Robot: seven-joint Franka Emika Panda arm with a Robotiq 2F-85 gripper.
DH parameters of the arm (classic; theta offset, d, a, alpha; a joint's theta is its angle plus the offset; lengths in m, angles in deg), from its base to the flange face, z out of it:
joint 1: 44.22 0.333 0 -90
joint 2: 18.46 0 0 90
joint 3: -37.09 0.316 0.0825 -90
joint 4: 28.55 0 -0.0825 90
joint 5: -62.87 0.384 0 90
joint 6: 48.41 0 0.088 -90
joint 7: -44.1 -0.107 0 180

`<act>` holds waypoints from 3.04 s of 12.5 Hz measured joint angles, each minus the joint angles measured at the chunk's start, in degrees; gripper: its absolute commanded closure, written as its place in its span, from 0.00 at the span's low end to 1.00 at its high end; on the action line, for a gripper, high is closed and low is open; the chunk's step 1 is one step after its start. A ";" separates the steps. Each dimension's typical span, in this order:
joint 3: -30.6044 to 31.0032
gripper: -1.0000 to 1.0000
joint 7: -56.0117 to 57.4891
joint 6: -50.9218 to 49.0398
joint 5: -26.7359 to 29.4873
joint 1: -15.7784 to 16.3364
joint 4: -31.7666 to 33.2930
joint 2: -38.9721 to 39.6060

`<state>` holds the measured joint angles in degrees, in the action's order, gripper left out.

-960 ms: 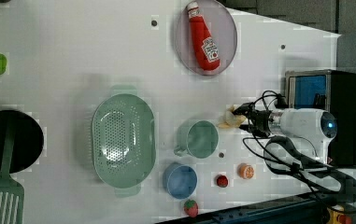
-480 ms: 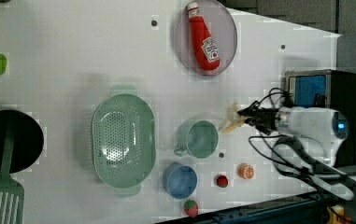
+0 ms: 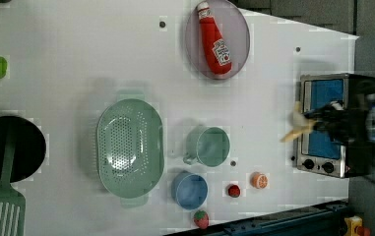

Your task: Pick banana from table and place on oven.

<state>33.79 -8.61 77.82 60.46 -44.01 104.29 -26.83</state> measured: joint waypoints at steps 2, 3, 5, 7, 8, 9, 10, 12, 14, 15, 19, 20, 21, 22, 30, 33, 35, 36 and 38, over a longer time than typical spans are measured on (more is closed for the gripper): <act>0.19 0.74 0.01 -7.27 -0.11 -0.01 -6.15 -4.41; 0.07 0.74 0.01 -11.86 0.20 -0.13 -9.06 -5.96; -0.09 0.74 -0.02 -20.37 0.24 -0.79 -15.11 -6.29; -2.60 0.74 0.49 -21.65 0.71 -0.69 -21.65 -3.66; -4.79 0.74 2.11 -22.00 1.01 -0.52 -24.12 -2.27; -7.51 0.74 4.83 -23.27 0.35 -0.20 -26.58 -0.47; -9.63 0.74 8.38 -23.55 -0.39 -0.71 -28.26 1.48; -14.56 0.74 15.51 -21.43 -0.24 -1.63 -29.71 5.53; -20.54 0.74 20.88 -19.40 -0.27 -2.00 -29.04 9.12; -23.09 0.74 24.17 -16.13 -0.38 -2.65 -27.81 10.38; -31.31 0.74 34.91 -10.81 -1.05 -5.15 -27.70 17.22; -33.19 0.74 36.83 -10.73 2.44 -5.28 -27.75 18.72; -33.92 0.74 38.85 -10.21 7.08 -6.04 -27.75 20.24; -34.31 0.74 41.14 -9.55 8.67 -6.81 -27.92 22.01; -32.63 0.00 44.86 -6.77 8.86 -4.63 -27.31 25.91; -32.60 0.00 46.01 -7.65 7.54 -4.66 -27.25 24.34; -31.73 0.00 46.40 -15.14 5.37 -4.54 -28.14 20.93; -31.17 0.00 46.40 -18.58 5.37 -4.23 -28.54 18.53; -28.94 0.00 44.52 -22.98 4.86 -3.54 -29.38 12.68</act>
<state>4.86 35.92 54.85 65.32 -47.55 74.91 -14.15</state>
